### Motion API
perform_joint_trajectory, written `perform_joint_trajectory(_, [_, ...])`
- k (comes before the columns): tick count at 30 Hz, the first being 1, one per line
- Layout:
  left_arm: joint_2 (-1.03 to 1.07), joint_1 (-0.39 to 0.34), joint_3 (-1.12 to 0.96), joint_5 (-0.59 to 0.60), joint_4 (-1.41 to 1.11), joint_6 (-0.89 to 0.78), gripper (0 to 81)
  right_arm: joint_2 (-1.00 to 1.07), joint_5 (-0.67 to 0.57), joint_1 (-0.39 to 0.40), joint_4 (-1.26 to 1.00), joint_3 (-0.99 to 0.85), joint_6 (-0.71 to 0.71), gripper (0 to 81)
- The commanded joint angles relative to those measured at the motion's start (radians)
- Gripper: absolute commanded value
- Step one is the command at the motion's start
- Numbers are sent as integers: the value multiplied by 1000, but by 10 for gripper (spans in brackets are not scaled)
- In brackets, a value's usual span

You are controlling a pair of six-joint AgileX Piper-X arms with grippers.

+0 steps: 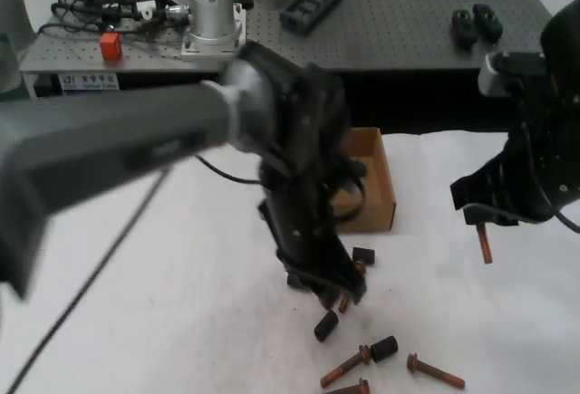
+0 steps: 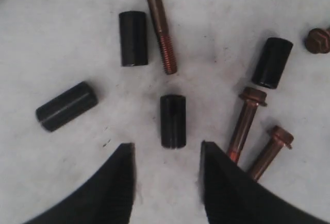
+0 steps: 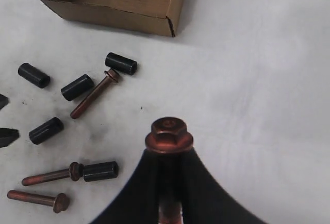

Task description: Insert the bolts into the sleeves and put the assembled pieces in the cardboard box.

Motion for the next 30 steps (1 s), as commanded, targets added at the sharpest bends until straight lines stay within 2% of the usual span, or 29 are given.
perform_joint_trajectory(1, [60,-23,-68,-24,15,14,299,-19,-12,-12,-6,7,5,5])
perform_joint_trajectory(28, [190,-32,-69,-20,-6,-15,299,-19,-12,-29,-17,7,5,5])
perform_joint_trajectory(30, [196,-32,-69,-22,-6,-23,273,-19,-12,-29,-18,7,5,5])
